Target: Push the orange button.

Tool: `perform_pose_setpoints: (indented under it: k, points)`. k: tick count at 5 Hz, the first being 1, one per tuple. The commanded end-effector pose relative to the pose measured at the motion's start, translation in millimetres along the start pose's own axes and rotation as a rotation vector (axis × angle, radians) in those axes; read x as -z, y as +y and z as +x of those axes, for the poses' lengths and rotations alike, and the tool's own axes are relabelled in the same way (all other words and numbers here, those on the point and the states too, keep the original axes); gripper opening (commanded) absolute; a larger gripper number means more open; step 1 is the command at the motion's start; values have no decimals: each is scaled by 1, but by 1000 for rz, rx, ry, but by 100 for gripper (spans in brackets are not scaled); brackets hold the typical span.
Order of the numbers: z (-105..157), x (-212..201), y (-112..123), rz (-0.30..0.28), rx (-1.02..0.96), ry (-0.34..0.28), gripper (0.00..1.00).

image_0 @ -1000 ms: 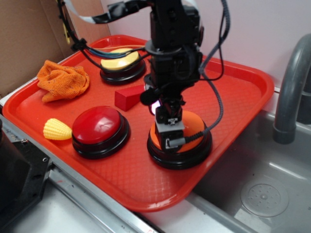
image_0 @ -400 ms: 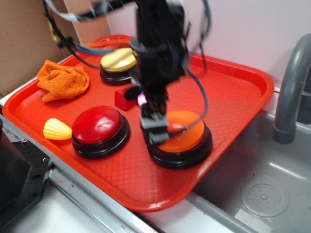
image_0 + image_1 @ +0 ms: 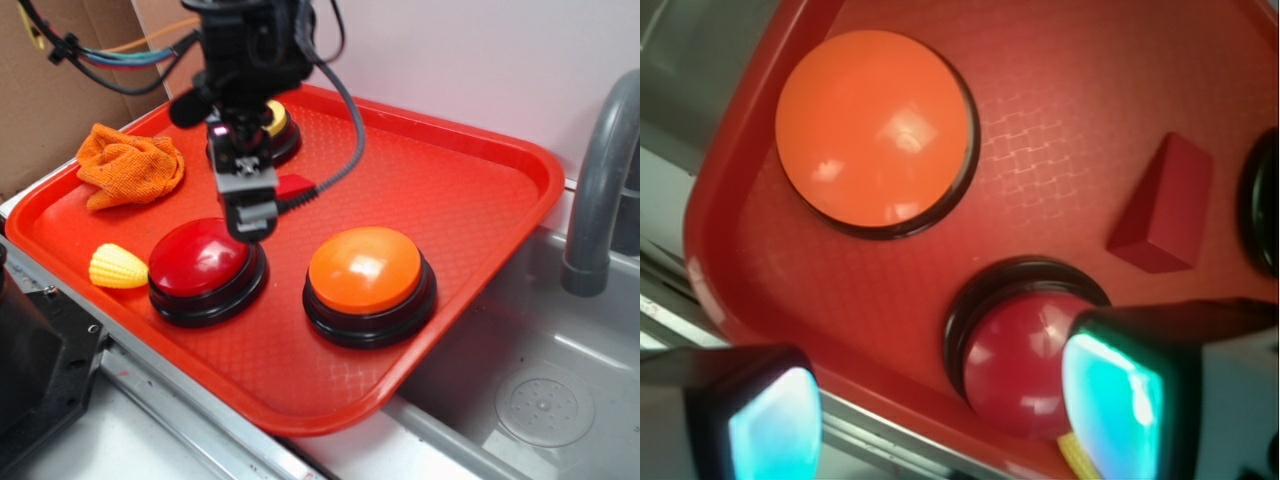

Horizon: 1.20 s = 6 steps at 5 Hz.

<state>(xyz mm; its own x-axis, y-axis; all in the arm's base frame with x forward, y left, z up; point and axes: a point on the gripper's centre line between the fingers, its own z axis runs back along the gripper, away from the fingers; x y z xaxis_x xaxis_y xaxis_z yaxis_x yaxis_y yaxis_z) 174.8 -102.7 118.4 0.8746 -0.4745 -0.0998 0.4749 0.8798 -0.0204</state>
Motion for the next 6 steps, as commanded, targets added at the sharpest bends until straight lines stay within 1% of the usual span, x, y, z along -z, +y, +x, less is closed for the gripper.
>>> perform_pose_setpoints:
  k: [1,2,4,6]
  points:
    - [-7,-34,-10,-34,-44,-78,100]
    - [-13,-41,-8,-29,-62,-88,100]
    - [-23,-51,-9,-50,-77,-84,100]
    - [-28,-60,-10,-27,-95,-89,100]
